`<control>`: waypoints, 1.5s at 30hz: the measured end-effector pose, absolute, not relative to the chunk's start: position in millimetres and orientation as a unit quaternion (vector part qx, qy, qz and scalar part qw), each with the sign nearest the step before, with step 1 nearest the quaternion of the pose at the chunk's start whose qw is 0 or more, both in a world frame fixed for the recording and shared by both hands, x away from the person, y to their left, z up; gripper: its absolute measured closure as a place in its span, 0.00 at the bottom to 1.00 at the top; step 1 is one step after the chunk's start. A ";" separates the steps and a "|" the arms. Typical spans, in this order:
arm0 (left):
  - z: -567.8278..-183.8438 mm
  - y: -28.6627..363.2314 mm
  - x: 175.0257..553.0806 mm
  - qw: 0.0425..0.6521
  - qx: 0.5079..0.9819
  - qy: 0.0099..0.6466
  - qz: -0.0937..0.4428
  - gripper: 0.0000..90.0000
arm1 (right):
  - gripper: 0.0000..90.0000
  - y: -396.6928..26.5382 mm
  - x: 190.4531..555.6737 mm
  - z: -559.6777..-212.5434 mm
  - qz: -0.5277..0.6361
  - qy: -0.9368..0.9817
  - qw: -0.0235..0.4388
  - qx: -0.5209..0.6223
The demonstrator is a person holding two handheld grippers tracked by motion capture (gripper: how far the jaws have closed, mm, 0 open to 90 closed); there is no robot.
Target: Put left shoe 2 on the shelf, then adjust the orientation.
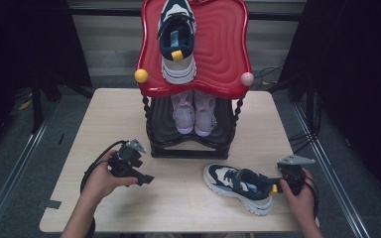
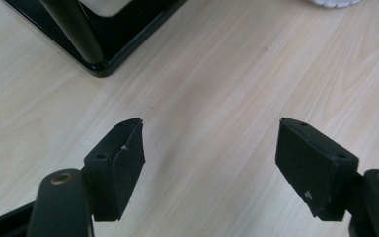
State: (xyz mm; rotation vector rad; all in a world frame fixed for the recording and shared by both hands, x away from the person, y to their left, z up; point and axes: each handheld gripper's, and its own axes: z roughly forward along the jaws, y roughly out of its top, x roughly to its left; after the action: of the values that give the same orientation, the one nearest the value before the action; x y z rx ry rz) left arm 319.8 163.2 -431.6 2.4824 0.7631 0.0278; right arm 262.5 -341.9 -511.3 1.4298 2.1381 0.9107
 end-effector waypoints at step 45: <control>-503.5 189.8 287.2 0.350 0.876 0.313 0.111 0.14 | 0.12 -342.1 262.2 -511.1 0.326 0.767 0.204 0.513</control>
State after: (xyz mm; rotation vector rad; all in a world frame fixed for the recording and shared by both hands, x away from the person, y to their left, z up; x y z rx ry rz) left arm 287.2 189.8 -503.5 2.2689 0.8119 0.2876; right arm 262.2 -342.1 -511.1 1.4307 2.1400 0.9106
